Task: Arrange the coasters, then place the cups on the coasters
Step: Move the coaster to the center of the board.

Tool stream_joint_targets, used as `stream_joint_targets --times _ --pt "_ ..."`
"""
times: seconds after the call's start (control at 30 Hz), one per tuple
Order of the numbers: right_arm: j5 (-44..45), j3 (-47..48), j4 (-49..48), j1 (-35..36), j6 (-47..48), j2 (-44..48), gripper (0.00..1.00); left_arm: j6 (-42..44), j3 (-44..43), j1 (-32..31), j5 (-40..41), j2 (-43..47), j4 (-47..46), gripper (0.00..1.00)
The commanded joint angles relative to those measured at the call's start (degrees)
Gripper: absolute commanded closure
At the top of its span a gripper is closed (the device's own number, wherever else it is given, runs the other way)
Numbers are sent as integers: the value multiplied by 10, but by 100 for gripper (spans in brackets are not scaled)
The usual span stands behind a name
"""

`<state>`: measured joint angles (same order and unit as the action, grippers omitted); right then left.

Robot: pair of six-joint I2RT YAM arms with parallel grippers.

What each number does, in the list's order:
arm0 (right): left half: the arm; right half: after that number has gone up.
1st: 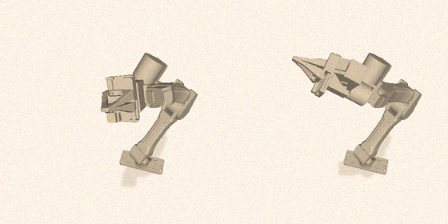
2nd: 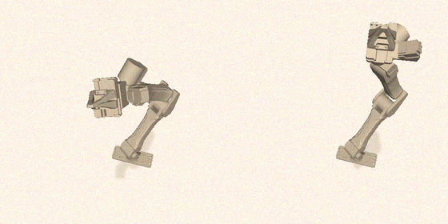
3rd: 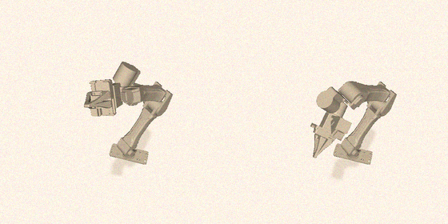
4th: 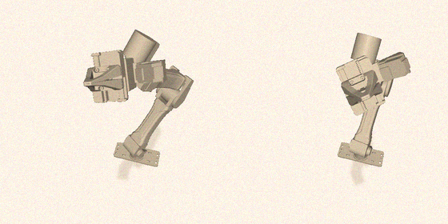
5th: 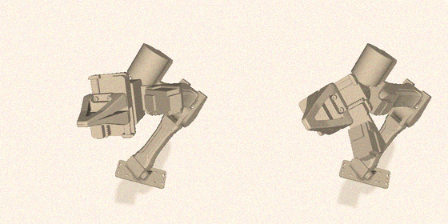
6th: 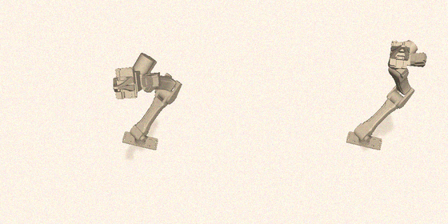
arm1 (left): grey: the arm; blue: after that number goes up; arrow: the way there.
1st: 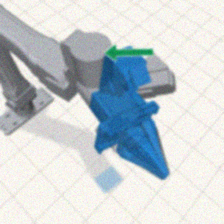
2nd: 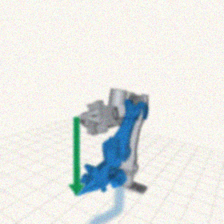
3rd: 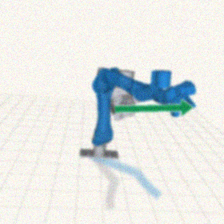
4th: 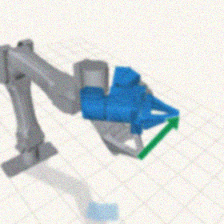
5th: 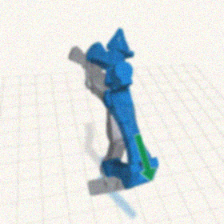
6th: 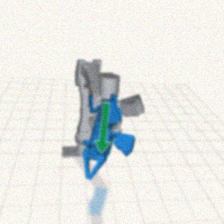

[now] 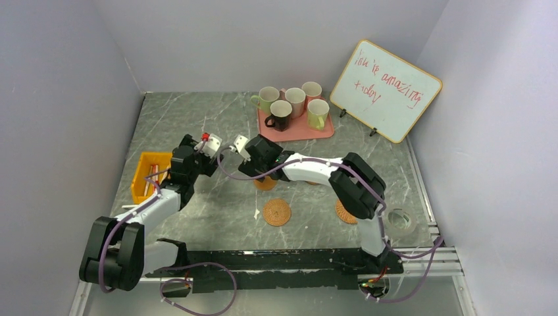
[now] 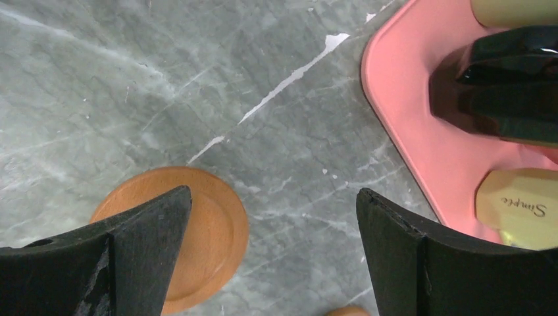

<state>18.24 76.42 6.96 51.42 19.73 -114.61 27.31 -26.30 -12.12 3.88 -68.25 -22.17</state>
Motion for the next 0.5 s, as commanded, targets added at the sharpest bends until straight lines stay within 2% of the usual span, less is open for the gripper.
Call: stream_joint_targets --times 0.0,0.1,0.2,0.47 --pt "8 14 34 -8 -41 89 0 0 4 -9 -33 4 -25 4" --pt "-63 -12 48 -45 -53 164 0 19 11 -46 -8 -7 -40 4" --pt "-92 -32 47 -92 -65 233 0 44 16 -93 17 -20 -59 4" --pt "-145 -110 -11 -189 -92 369 0 90 -32 -168 -44 -35 15 4"
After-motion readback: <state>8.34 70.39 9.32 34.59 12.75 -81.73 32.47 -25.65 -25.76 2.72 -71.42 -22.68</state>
